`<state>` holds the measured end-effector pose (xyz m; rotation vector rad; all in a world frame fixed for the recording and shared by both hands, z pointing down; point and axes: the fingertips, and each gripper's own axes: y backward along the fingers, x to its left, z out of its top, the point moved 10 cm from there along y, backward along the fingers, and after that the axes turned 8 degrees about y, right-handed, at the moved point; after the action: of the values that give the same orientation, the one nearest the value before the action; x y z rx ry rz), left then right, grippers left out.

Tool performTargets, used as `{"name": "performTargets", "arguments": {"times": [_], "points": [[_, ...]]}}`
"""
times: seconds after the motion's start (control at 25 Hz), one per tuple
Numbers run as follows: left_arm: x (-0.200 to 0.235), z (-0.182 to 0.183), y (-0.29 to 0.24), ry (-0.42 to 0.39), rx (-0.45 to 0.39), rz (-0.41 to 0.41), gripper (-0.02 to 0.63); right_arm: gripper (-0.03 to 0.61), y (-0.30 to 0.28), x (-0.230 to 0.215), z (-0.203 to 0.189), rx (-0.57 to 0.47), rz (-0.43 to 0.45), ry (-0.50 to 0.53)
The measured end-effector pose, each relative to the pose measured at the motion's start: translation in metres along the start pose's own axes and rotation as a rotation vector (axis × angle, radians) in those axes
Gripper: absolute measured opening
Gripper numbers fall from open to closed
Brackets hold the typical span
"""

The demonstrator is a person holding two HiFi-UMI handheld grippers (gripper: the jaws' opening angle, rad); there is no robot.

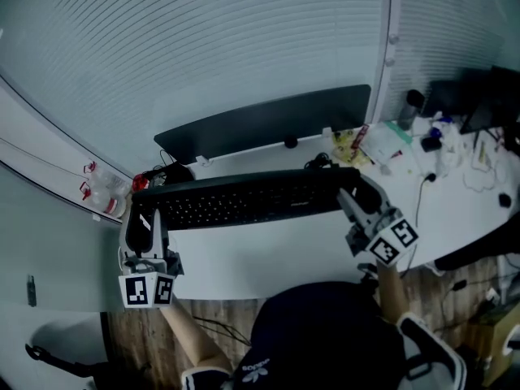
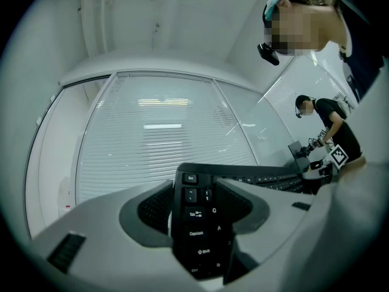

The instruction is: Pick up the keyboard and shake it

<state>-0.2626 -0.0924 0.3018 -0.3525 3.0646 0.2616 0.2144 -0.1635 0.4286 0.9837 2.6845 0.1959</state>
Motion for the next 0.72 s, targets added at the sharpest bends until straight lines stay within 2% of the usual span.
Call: {"name": "performTargets", "arguments": {"times": [0.28, 0.52, 0.72], "points": [[-0.001, 0.000, -0.027, -0.024, 0.023, -0.051, 0.206, 0.189, 0.002, -0.013, -0.001, 0.010, -0.034, 0.016], [-0.017, 0.001, -0.030, -0.035, 0.035, -0.082, 0.206, 0.189, 0.027, -0.017, -0.003, 0.022, -0.061, -0.022], [-0.017, -0.003, -0.063, -0.029, 0.043, -0.101, 0.206, 0.189, 0.016, -0.032, 0.001, 0.021, -0.092, -0.018]]}}
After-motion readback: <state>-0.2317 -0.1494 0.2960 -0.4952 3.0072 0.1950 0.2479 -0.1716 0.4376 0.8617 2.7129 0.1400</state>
